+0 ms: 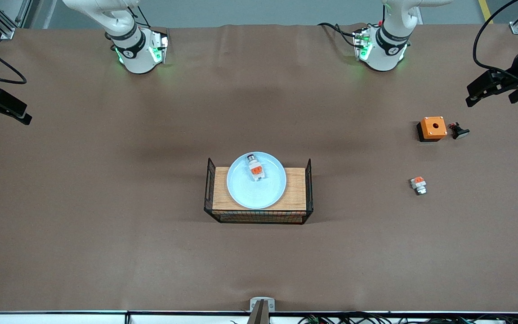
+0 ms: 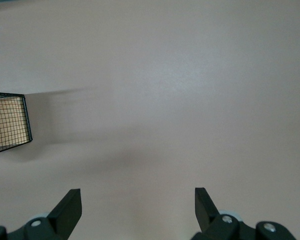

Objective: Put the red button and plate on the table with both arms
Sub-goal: 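Move the left gripper over the white-orange switch on the blue plate, then lower the left gripper and grasp the white-orange switch on the plate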

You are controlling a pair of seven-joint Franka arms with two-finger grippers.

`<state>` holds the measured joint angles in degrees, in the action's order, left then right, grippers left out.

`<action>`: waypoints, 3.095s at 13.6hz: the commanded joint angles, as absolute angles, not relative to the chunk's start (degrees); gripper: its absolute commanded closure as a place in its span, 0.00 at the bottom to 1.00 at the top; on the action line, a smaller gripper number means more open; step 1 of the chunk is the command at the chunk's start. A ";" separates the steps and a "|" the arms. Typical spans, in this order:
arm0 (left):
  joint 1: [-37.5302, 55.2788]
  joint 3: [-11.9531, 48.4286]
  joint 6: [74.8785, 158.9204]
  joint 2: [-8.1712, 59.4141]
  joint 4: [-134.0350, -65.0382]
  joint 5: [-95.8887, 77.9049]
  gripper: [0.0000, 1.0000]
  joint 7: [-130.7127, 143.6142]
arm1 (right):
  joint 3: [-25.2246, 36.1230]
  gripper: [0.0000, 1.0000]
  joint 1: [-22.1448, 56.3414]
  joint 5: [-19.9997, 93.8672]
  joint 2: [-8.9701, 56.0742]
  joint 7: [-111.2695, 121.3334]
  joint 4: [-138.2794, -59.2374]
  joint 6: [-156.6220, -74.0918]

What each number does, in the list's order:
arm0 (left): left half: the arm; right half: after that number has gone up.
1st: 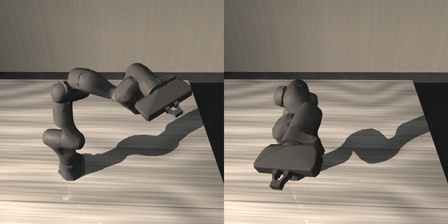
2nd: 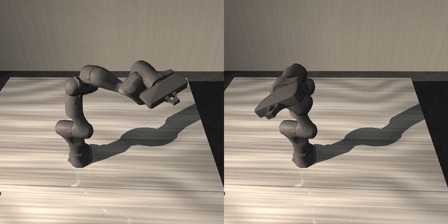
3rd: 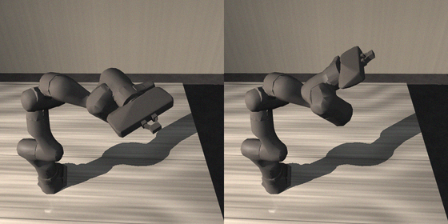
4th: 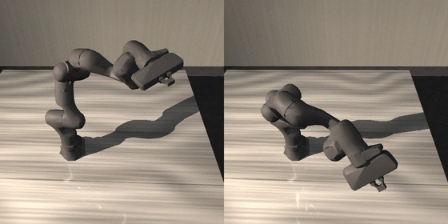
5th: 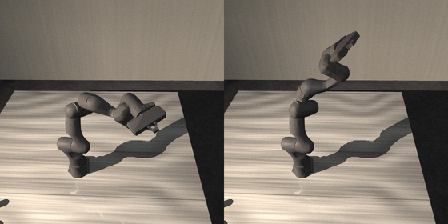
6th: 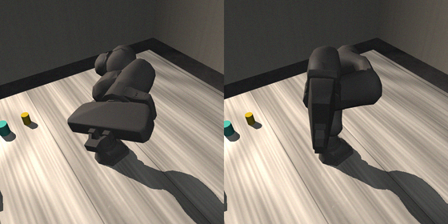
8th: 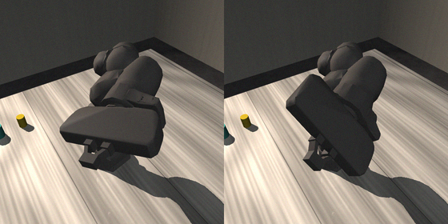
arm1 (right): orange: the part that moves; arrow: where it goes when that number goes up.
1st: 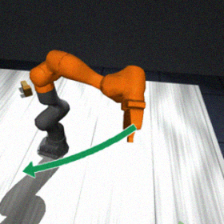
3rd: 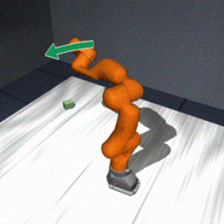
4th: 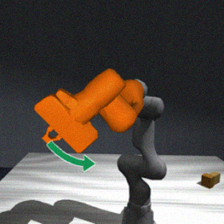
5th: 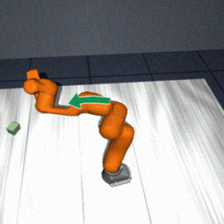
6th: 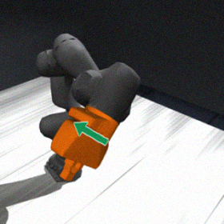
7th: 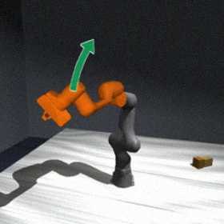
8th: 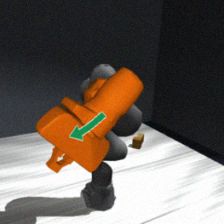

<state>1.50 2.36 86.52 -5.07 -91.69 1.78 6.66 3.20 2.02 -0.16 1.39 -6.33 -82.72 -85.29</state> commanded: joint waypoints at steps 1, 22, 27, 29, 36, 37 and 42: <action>1.49 2.11 85.25 -4.66 -90.26 1.76 0.00 6.33 | 2.81 0.00 1.32 0.18 1.41 -5.54 -81.74 -84.55; 7.27 29.18 94.64 15.01 -73.21 -2.99 0.00 62.55 | 2.55 0.00 1.84 0.44 1.49 -6.32 -81.91 -84.46; 14.50 28.48 102.82 21.08 -73.21 -1.15 0.00 70.57 | 2.29 0.00 4.73 0.53 1.49 -6.68 -82.18 -82.02; 16.16 28.56 103.53 24.15 -73.21 4.10 0.00 70.84 | 2.20 0.00 6.93 0.53 1.49 -10.43 -81.91 -80.60; 25.63 22.18 115.22 34.36 -73.04 12.21 0.02 73.21 | 2.20 0.00 16.68 0.88 1.58 -26.37 -82.62 -79.02; 29.41 18.15 115.57 35.06 -73.04 12.22 0.04 73.13 | 2.20 0.00 17.74 0.88 1.58 -27.06 -82.79 -79.01; 37.26 10.37 119.43 38.93 -73.04 12.13 0.15 73.04 | 2.11 0.00 20.04 0.88 3.34 -35.42 -83.32 -79.10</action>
<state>36.40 11.38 117.95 36.81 -74.93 10.68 72.30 1.63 19.47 -0.02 2.57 -33.66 -83.40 -79.57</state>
